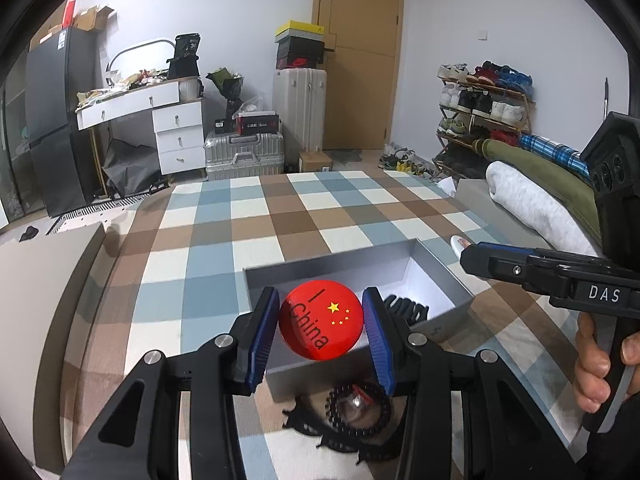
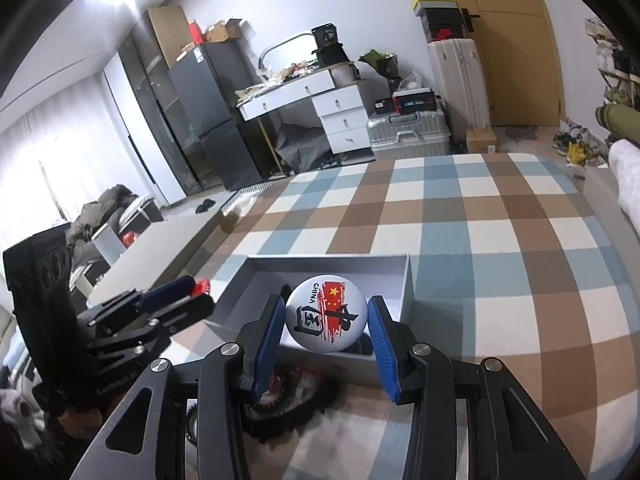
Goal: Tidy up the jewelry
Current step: 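Carry both badges over the grey box with both grippers, then open the right gripper over the box while the left gripper releases the red badge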
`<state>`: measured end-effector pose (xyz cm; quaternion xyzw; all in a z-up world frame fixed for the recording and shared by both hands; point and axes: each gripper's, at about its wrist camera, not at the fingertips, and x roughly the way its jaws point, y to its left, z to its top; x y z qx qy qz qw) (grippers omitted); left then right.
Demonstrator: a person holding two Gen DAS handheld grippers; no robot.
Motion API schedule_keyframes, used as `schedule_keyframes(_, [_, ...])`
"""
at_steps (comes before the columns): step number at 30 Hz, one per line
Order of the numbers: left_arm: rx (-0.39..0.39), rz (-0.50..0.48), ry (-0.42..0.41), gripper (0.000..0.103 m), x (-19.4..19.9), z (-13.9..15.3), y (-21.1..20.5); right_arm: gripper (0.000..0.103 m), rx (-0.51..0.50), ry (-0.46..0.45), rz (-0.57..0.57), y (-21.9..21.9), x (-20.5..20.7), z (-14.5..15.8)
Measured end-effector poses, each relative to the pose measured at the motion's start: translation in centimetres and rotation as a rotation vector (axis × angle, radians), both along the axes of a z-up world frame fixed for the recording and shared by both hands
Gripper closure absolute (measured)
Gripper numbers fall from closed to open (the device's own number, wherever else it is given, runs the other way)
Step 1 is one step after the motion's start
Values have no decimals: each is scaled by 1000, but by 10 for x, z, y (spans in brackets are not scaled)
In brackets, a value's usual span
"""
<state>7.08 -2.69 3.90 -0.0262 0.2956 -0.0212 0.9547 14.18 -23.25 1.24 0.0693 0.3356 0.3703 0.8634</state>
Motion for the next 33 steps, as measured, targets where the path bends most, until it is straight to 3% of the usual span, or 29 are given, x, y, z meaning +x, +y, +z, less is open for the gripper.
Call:
schedule_keyframes(14, [15, 6, 63, 66, 22, -15, -11, 61, 87, 134, -16, -2, 26, -27])
schedule_keyframes(33, [45, 60, 96, 66, 36, -26, -9, 61, 104, 144, -10, 4, 26, -35])
